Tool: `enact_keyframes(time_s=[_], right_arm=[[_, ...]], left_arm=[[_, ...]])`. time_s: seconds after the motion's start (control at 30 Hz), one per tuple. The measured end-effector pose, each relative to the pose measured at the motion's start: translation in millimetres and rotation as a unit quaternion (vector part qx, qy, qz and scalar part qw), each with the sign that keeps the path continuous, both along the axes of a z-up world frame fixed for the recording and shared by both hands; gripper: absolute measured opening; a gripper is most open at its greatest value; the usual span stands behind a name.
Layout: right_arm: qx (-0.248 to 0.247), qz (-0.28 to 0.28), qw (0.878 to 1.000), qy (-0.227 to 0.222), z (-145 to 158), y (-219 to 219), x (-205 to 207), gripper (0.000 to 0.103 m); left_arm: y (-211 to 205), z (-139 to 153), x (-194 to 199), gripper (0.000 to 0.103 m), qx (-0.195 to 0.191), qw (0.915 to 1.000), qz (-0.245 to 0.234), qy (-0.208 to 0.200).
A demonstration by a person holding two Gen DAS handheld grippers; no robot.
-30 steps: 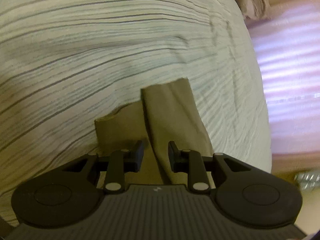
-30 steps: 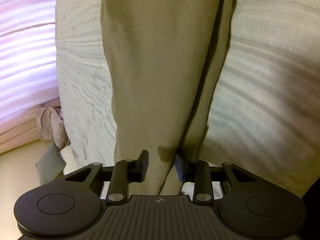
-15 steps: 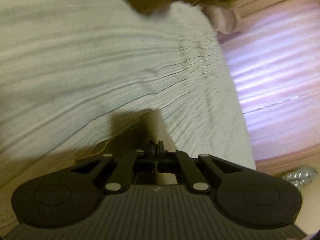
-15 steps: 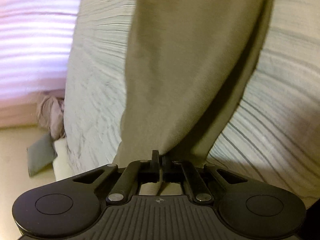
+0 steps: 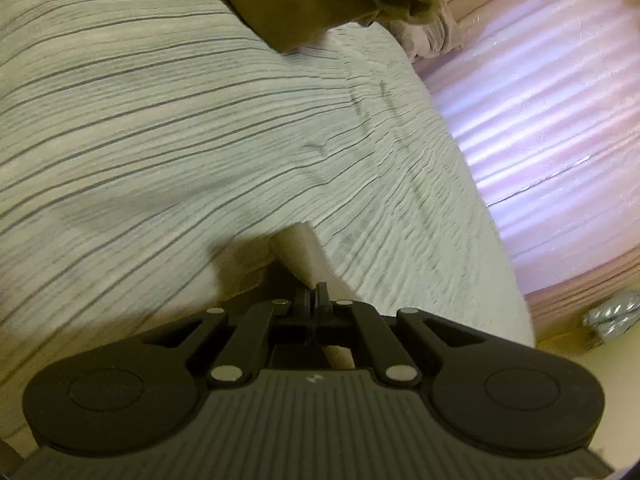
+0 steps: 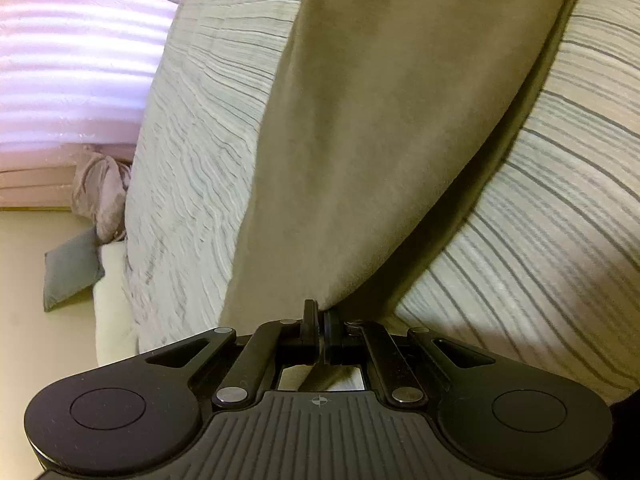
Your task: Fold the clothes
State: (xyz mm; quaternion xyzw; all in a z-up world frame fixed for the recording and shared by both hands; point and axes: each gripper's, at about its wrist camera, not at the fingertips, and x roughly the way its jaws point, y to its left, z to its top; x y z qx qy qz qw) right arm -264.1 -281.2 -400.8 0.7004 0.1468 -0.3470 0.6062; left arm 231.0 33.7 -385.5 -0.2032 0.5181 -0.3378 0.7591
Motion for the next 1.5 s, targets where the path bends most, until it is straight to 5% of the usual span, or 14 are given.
enact_keyframes(time_s=[0.2,0.33,0.53,0.6,0.7,0.8,0.87,0.97,1.1,1.2,1.27,1.37,1.5], right_arm=[[0.014,0.003,1.000,0.025,-13,0,8,0.002],[0.003,0.029,0.998,0.049,-7,0,9,0.041],[-0.030,0.010,0.995,0.096,19,-15,-42,0.041],[-0.072,0.002,0.990,0.123,31,-30,-65,0.041],[-0.141,0.020,0.975,0.170,43,-55,-86,0.041],[-0.225,0.099,0.937,0.249,44,-73,-82,0.041],[-0.236,0.174,0.910,0.294,33,-77,-72,0.041],[-0.200,0.225,0.899,0.318,13,-63,-97,0.041],[-0.169,0.183,0.928,0.276,24,-61,-153,0.041],[-0.134,0.078,0.970,0.190,31,-82,-200,0.041],[-0.089,-0.010,0.986,0.140,20,-98,-235,0.041],[-0.049,-0.098,0.991,0.082,0,-109,-270,0.041],[-0.056,-0.138,0.986,0.075,-7,-112,-287,0.041]], left_arm=[[-18,-24,-9,0.002,0.086,0.9956,-0.029,-0.023],[-17,-16,-17,0.004,0.132,0.9902,-0.030,-0.036],[-10,15,-39,0.004,0.209,0.9747,0.019,-0.075],[-20,27,-55,0.004,0.197,0.9762,0.018,-0.089],[-57,35,-88,0.004,0.167,0.9804,-0.028,-0.100],[-106,32,-133,0.004,0.149,0.9790,-0.087,-0.108],[-132,28,-167,0.004,0.147,0.9776,-0.120,-0.091],[-157,23,-215,0.004,0.141,0.9756,-0.156,-0.062],[-179,21,-263,0.004,0.143,0.9682,-0.195,-0.065],[-189,22,-280,0.004,0.137,0.9692,-0.198,-0.050],[-196,23,-288,0.004,0.132,0.9704,-0.198,-0.040],[-201,29,-296,0.004,0.136,0.9693,-0.201,-0.042],[-198,33,-301,0.004,0.142,0.9672,-0.205,-0.047]])
